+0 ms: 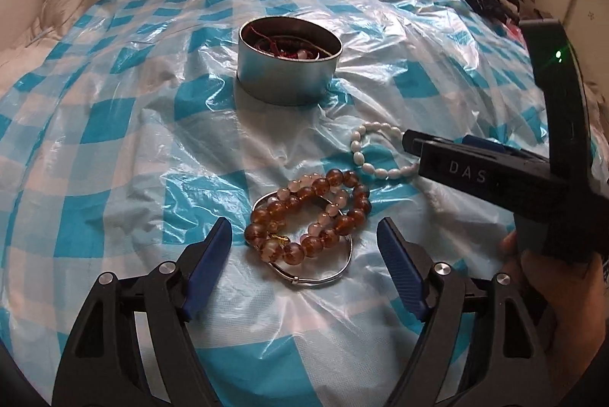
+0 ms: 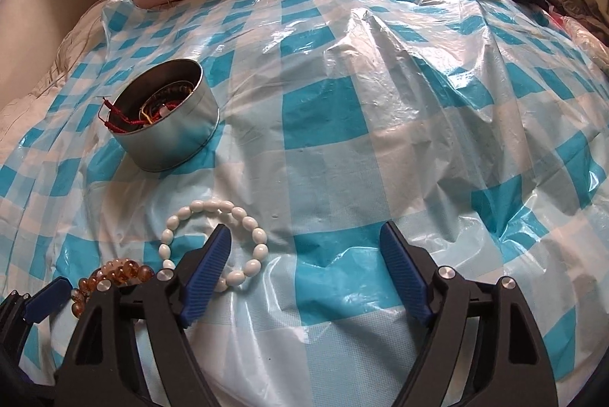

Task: Organize jewelry
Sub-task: 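Move the left gripper to the amber bead bracelet while the right moves to the white bead bracelet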

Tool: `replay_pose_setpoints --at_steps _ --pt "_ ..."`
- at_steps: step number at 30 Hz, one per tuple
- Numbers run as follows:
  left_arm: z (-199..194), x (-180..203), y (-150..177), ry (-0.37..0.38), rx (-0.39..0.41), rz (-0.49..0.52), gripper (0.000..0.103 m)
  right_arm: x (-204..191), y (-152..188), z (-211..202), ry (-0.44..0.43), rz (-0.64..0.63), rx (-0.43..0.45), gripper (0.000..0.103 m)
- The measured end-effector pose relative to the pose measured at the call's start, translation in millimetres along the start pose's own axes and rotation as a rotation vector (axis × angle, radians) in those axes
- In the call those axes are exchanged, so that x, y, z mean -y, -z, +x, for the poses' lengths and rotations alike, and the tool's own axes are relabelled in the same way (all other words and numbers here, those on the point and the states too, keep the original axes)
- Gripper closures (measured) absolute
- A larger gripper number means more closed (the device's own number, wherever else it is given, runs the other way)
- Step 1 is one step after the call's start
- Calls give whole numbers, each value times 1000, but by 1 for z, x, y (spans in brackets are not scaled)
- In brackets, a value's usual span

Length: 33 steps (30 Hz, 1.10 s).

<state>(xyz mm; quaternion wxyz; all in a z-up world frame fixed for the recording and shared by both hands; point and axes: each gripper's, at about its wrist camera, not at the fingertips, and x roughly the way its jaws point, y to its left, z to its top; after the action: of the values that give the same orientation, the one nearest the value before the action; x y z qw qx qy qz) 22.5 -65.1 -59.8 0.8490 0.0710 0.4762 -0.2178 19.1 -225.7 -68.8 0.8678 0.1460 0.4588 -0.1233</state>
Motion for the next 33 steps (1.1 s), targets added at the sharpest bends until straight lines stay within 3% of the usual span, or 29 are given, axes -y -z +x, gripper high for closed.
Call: replay_pose_setpoints --at_steps 3,8,10,14,18,19,20,21,24,26,33 --pt "1 -7 -3 -8 18 -49 32 0 0 0 -7 6 -2 25" --pt "-7 -65 -3 -1 89 -327 43 4 0 1 -19 20 -5 25" --pt "-10 -77 -1 36 101 -382 46 4 0 1 -20 17 -6 24" --pt "-6 -52 -4 1 78 -250 45 2 0 1 -19 10 -8 21" --pt "10 -21 -7 -107 19 -94 48 -1 1 2 -19 10 -10 20" --pt "10 -18 -7 -118 25 -84 54 -2 1 3 -18 9 -11 20" --pt "10 -18 -6 -104 20 -83 74 -1 1 3 -19 8 -12 20" --pt "9 -20 -6 -97 20 -91 85 -1 0 3 -20 8 -12 19" --pt "0 -32 -6 -48 57 -157 92 -1 0 4 -21 10 -13 19" --pt "-9 -47 -6 20 95 -233 92 -1 0 4 -22 11 -12 19" --pt "-17 -96 2 32 153 -478 92 -1 0 4 -20 8 -13 19"
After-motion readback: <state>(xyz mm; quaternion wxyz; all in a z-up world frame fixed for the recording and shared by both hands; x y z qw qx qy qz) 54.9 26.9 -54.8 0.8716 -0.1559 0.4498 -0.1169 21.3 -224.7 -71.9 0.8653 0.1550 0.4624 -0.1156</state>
